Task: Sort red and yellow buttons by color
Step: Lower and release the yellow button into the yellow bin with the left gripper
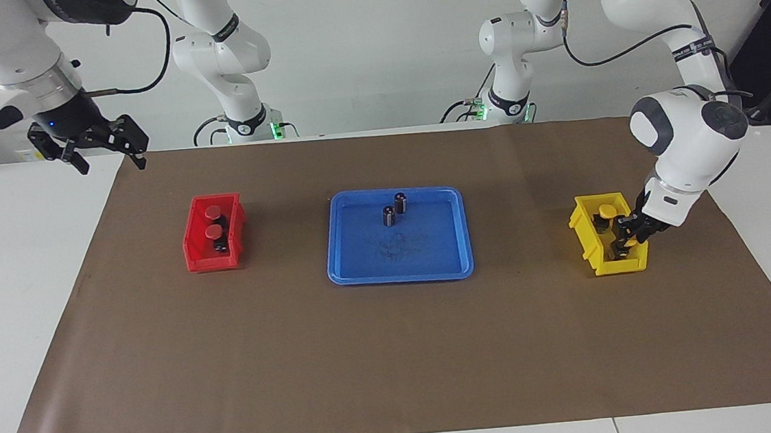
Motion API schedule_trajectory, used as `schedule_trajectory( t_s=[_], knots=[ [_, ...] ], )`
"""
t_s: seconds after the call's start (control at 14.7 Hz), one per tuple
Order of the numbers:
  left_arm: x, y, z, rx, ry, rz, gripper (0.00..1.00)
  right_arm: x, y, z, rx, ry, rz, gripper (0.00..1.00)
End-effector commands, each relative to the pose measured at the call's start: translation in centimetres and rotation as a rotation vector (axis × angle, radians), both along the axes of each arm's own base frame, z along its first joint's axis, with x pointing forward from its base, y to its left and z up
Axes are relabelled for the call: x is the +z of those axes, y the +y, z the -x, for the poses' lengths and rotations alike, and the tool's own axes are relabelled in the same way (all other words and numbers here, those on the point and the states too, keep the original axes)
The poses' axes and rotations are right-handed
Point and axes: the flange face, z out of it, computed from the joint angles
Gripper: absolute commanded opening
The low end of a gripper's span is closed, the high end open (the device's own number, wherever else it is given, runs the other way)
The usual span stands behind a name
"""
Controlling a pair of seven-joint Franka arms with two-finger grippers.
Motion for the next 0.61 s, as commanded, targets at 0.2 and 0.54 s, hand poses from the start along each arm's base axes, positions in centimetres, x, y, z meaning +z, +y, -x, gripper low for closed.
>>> schedule_trajectory(
  t_s=[0.2, 0.54],
  knots=[
    [0.7, -1.7, 0.4, -0.028, -0.010, -0.009, 0.79, 0.1, -0.1, -0.3, -0.013, -0.004, 0.000, 1.00],
    [4.5, -4.5, -0.2, -0.081, 0.019, -0.007, 1.00, 0.2, -0.2, -0.2, -0.015, -0.001, 0.000, 1.00]
  ],
)
